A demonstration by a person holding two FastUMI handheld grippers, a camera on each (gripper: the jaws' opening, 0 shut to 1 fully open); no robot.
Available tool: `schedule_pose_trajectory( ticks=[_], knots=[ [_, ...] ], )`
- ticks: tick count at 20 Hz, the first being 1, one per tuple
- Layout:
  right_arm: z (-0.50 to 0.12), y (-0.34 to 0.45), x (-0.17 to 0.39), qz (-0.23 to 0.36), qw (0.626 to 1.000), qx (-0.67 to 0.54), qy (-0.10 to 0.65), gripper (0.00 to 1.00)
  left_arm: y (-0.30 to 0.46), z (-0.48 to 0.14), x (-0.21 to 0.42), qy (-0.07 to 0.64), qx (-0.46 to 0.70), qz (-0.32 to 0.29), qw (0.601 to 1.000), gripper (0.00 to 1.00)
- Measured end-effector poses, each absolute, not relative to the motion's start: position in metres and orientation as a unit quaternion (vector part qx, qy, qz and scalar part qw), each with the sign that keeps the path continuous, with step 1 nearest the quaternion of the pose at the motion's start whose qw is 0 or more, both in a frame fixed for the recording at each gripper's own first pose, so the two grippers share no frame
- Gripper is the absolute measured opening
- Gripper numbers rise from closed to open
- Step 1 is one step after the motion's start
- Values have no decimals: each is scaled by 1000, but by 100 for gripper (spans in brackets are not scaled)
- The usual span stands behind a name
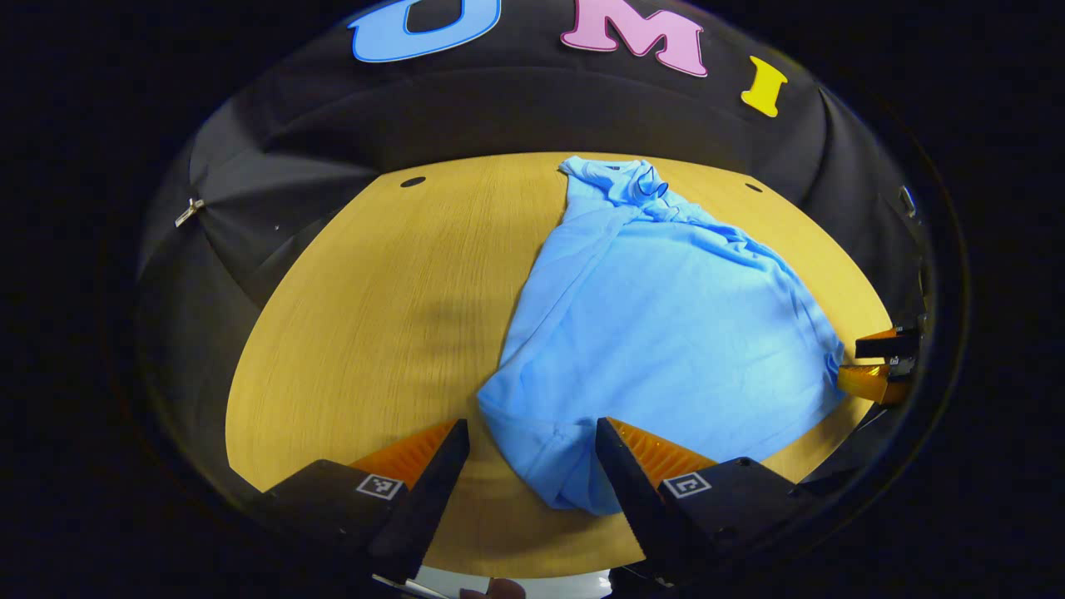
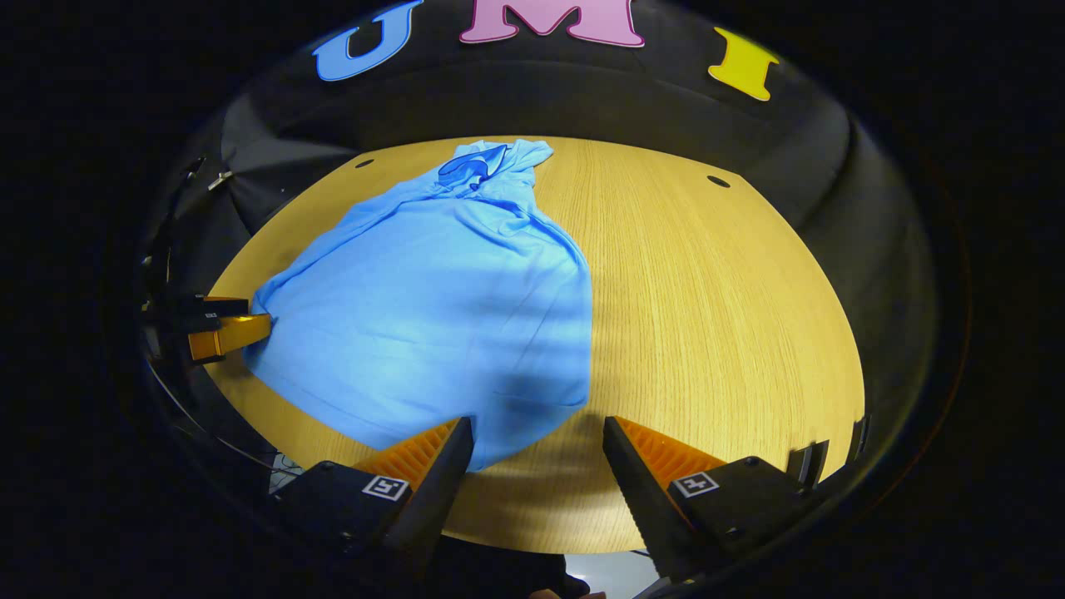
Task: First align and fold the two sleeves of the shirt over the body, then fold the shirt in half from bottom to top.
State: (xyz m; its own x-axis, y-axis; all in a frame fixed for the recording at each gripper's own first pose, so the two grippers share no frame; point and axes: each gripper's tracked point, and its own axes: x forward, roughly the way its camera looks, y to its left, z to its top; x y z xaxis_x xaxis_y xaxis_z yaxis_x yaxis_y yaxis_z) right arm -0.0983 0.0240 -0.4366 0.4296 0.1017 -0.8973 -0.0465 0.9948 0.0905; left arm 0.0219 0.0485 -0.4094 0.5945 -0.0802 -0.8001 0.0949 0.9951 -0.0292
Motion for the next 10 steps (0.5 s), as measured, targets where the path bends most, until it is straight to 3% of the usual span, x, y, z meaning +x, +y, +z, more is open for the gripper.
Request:
schedule_pose_trajectory(
  ticks=[8,9,10],
  knots=[
    [-441,31,-94,54,844,35,532,97,36,-409,25,448,-5,-51,893,95],
    [-441,35,-93,63,845,34,530,82,31,-409,26,447,-4,-58,893,86],
    [-441,40,-91,74,846,34,527,80,27,-407,25,446,-1,-64,893,74]
  ],
)
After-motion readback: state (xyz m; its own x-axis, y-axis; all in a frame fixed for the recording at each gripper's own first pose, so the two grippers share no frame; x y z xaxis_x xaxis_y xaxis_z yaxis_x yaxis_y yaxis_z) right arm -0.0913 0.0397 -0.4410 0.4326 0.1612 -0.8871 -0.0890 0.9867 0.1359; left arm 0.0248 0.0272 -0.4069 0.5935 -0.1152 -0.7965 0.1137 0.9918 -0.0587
